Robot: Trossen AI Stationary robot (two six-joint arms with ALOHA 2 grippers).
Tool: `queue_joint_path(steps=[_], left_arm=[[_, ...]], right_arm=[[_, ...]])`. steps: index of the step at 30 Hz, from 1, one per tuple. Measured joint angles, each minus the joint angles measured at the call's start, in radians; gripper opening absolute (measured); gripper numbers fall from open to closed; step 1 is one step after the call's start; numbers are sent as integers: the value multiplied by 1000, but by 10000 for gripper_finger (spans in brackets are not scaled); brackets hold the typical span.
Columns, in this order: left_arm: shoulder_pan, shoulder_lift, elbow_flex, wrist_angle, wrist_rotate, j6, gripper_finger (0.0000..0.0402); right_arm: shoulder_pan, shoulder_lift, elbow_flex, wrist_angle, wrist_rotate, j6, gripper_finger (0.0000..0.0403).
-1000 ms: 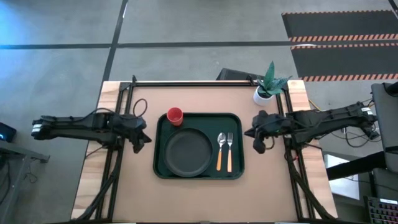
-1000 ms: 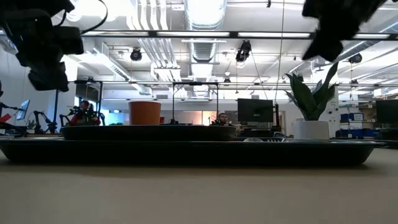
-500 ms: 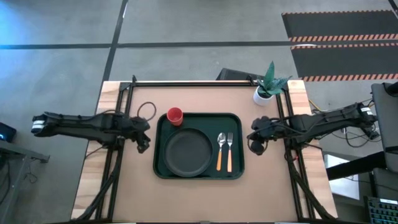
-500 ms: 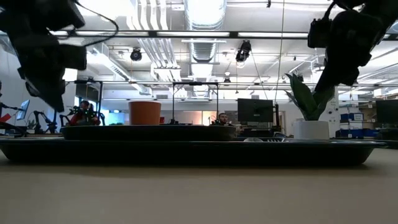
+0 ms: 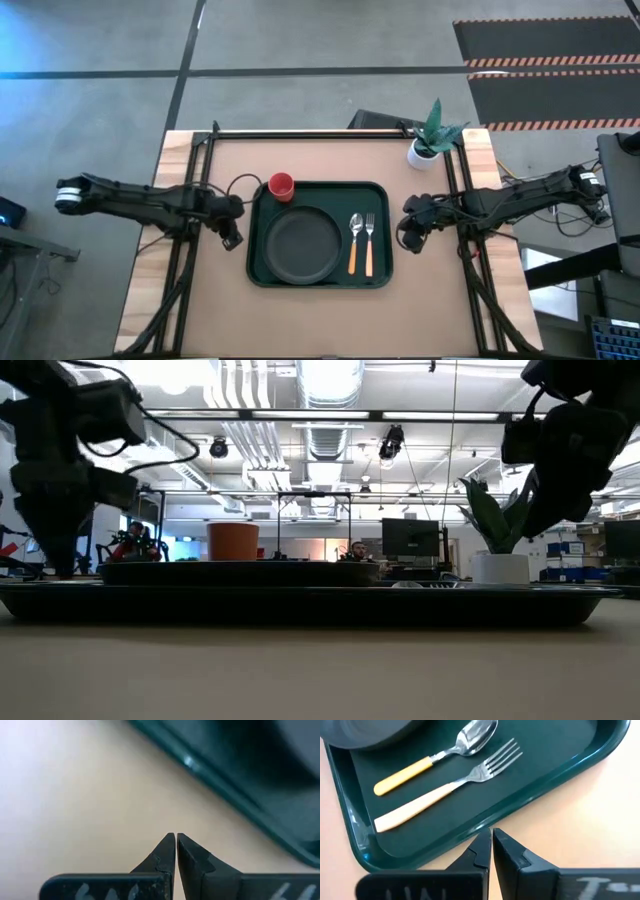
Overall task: Pick and place plate/cup/fork/spoon on tray
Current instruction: Adjust the black tray
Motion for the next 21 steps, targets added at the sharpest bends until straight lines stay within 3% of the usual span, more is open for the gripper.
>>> queue_joint_path(steps=[6,14,21], left_arm=[[0,-11,-49,17,31,-30,0],[0,6,-153,315,27,-31,0],[0,32,-195,401,42,-52,0]], right_arm=[[0,-1,-6,34,-14,-6,9],[0,-1,-6,122,-14,-43,9],[0,-1,-6,170,-14,-67,9]])
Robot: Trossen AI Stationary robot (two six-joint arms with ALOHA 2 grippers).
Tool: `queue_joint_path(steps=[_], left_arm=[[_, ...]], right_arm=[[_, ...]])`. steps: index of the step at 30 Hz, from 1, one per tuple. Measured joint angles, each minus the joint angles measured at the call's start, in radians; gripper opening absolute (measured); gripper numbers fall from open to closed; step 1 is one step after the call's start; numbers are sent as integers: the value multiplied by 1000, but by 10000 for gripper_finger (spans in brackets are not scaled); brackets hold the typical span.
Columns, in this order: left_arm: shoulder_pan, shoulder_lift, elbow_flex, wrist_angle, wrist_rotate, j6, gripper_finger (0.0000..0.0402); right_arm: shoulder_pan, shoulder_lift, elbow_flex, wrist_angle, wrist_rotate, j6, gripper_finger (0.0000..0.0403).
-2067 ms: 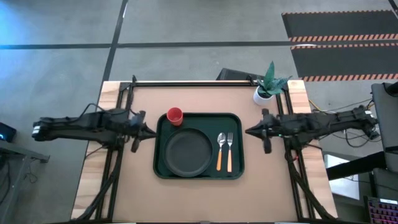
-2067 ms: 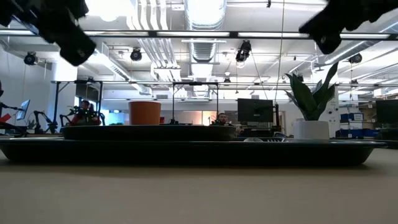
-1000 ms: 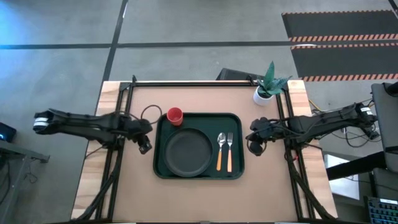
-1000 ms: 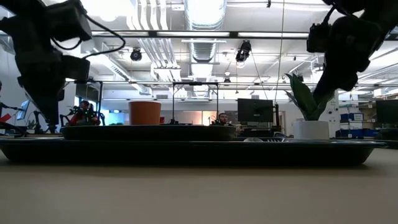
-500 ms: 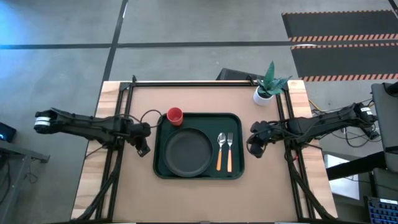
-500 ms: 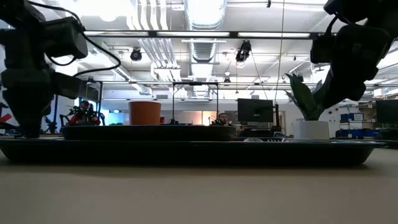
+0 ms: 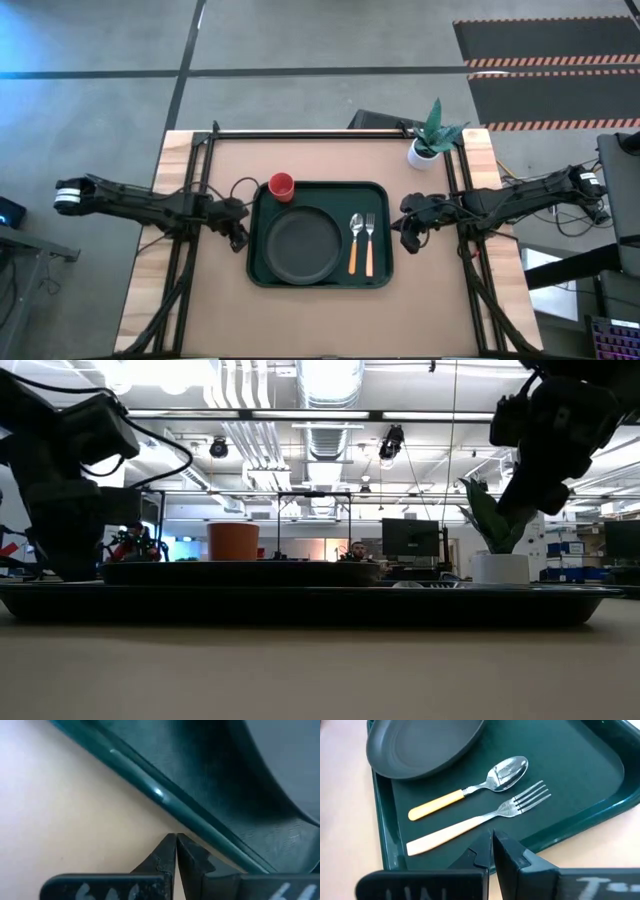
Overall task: Pick and place plate/cup/fork/spoon on tray
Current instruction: Adjust the black tray
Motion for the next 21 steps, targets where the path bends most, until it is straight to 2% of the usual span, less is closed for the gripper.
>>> queue_joint_path(steps=[8,16,18,21], left_arm=[[-1,5,-5,107,-23,22,0],[0,81,-25,271,-29,-2,0],[0,108,-30,312,-15,-3,0],[0,143,-31,344,2,-4,0]], right_arm=[[0,-1,5,5,0,-6,9],[0,-1,5,-9,0,-10,9],[-3,-2,6,-62,0,20,9],[-7,-1,6,-242,0,145,9]])
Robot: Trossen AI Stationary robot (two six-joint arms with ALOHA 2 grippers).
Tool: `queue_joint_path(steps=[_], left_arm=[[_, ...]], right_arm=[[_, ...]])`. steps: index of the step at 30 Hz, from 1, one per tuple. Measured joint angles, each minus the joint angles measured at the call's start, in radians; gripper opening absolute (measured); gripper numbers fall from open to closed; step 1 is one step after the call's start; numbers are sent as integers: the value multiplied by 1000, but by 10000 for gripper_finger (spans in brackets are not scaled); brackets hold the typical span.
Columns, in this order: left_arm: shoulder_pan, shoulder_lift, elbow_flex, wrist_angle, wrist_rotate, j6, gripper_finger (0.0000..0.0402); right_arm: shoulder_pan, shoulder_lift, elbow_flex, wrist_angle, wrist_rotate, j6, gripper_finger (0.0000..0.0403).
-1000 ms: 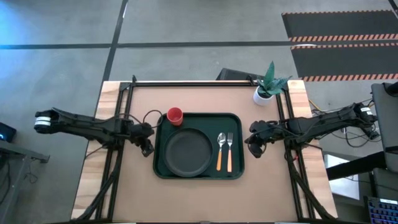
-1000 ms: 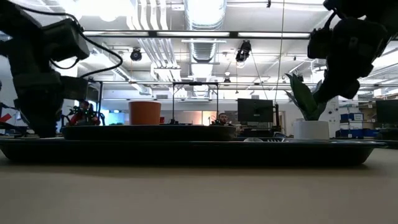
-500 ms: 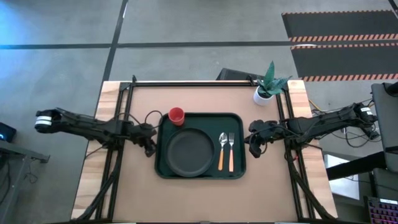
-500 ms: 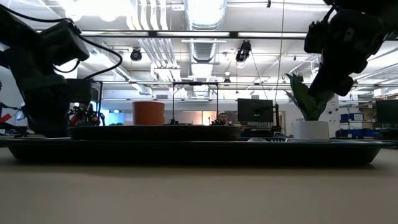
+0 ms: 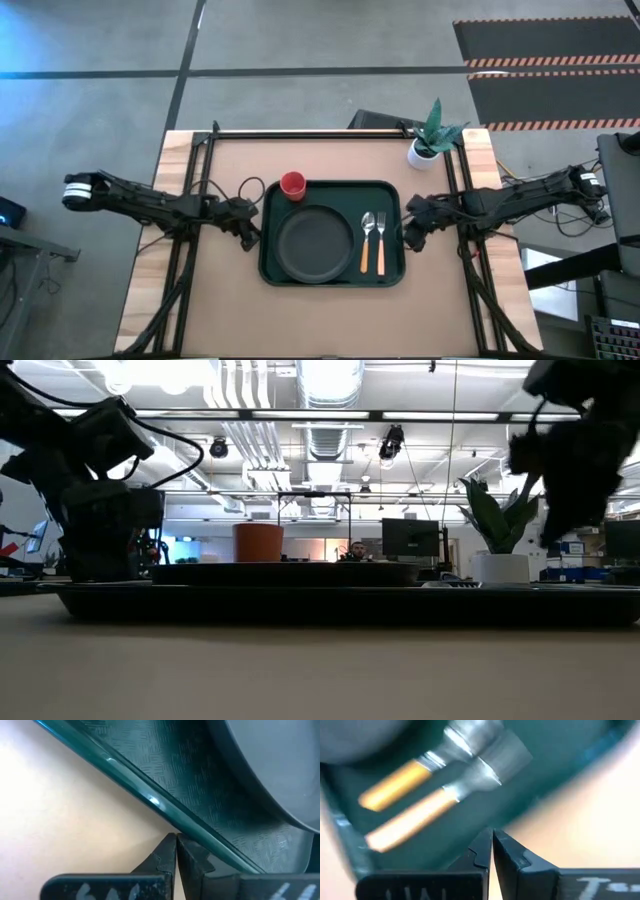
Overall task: Pick and place plate/cup/fork/spoon on tray
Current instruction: Adjust the black tray
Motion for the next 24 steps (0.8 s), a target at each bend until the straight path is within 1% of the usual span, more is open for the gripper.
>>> queue_joint_path(steps=[2,4,12,15,18,24], left_arm=[[0,17,4,-3,5,0,0],[0,24,7,-3,9,0,0],[0,-3,5,-4,24,1,0],[0,-20,3,-8,35,1,0],[-1,-25,-1,-8,42,4,0],[-1,-23,-8,-4,44,2,0]], right_arm=[[0,0,0,-97,0,67,9],[0,-7,0,-154,-1,110,9],[0,19,-17,-157,-12,161,9],[0,44,-41,-116,-43,182,9],[0,77,-82,-16,-81,186,9],[0,127,-136,159,-88,185,9]])
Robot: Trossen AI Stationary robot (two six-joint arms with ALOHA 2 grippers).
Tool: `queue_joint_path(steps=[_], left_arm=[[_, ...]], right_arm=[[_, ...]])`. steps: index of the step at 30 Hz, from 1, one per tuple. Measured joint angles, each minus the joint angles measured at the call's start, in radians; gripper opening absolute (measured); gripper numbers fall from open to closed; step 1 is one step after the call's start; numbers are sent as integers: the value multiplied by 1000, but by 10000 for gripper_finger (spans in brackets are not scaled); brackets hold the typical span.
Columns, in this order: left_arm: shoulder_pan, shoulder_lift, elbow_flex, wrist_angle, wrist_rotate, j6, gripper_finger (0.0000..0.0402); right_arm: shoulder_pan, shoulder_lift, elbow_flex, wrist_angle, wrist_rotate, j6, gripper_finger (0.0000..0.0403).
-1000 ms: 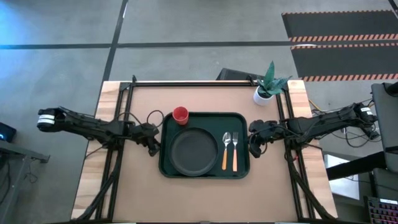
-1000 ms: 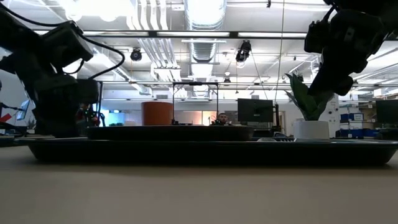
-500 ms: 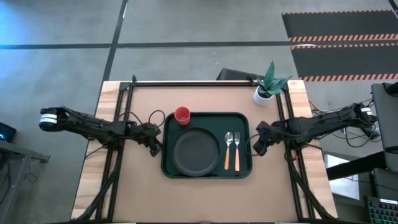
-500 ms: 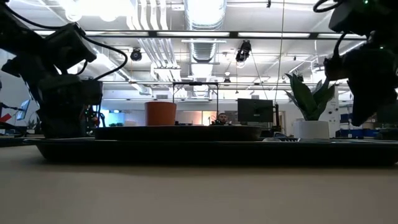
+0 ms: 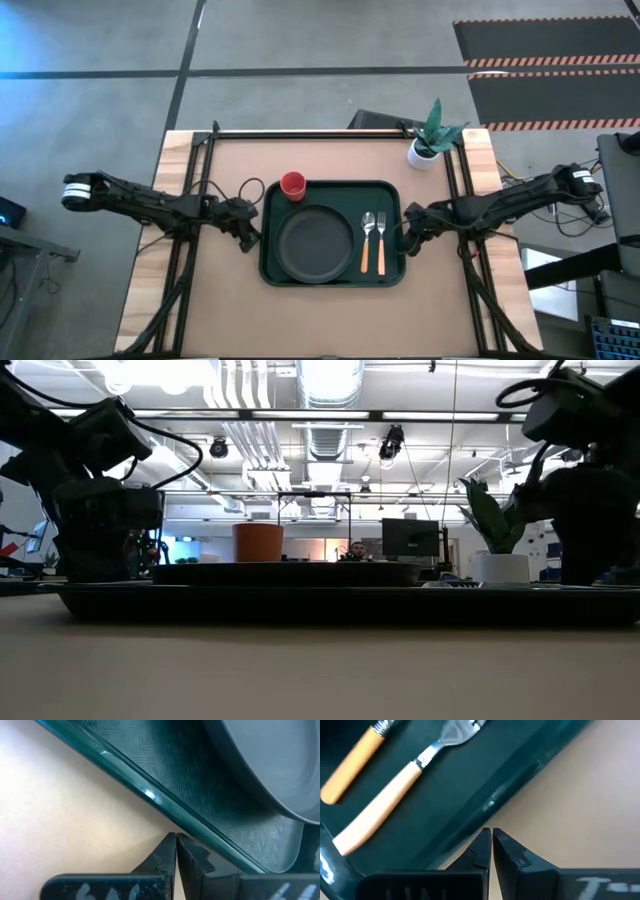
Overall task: Pick and place plate/cup/fork/spoon on tray
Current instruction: Adjust the black tray
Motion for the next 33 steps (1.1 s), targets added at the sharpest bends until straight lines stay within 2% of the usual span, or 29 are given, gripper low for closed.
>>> queue_joint_path(steps=[5,11,23,33], left_arm=[[0,-1,0,-1,1,-1,0],[0,0,-2,9,7,-3,0],[-2,13,-4,39,18,-28,0],[-1,11,-6,42,-6,-18,0]], right_arm=[[0,18,-25,71,4,4,9],[-7,27,-27,86,70,-22,9],[-65,25,-26,86,72,-90,9],[-64,32,-26,109,65,-48,8]])
